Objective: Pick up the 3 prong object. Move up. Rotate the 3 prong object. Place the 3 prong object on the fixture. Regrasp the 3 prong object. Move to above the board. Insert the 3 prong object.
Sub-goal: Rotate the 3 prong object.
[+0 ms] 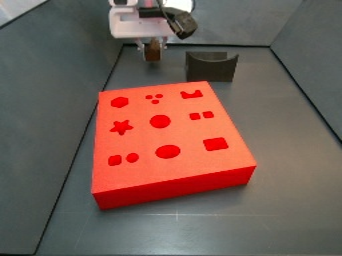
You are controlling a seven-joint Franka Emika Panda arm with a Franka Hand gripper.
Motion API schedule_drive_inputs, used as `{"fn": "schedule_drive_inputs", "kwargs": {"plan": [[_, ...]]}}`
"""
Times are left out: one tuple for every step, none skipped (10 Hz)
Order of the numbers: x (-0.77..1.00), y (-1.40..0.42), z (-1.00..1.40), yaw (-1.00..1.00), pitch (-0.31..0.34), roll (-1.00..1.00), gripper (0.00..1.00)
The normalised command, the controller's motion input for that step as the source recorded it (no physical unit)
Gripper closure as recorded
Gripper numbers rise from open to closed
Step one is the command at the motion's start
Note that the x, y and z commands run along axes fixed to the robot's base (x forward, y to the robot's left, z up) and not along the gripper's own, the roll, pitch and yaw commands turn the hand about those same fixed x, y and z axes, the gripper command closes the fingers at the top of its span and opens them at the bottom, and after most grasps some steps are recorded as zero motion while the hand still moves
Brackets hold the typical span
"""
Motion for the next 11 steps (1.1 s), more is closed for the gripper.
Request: {"fn": "schedule_drive_inputs", "kwargs": {"plan": [[0.04,0.01,-0.31,0.02,-0.025,0.01,1.0],[0.0,0.0,0.0,0.0,0.0,0.0,0.0],[0.0,0.0,1.0,0.0,0.0,0.0,0.0],[-0.01,0.0,1.0,0.0,0.011,0.0,0.0],[-0.02,0.0,1.0,0.0,0.032,-0.01,0.0],[-0.01,0.0,1.0,0.0,0.054,-0.01,0.0],[-0.01,0.0,1.0,-0.01,0.061,-0.01,0.0],[-0.02,0.0,1.0,-0.01,0.059,-0.01,0.0],[-0.02,0.0,1.0,-0.01,0.057,-0.01,0.0],[-0.03,-0.01,0.93,-0.01,0.051,-0.01,0.0],[-0.03,-0.01,0.83,-0.02,0.049,-0.01,0.0]]}}
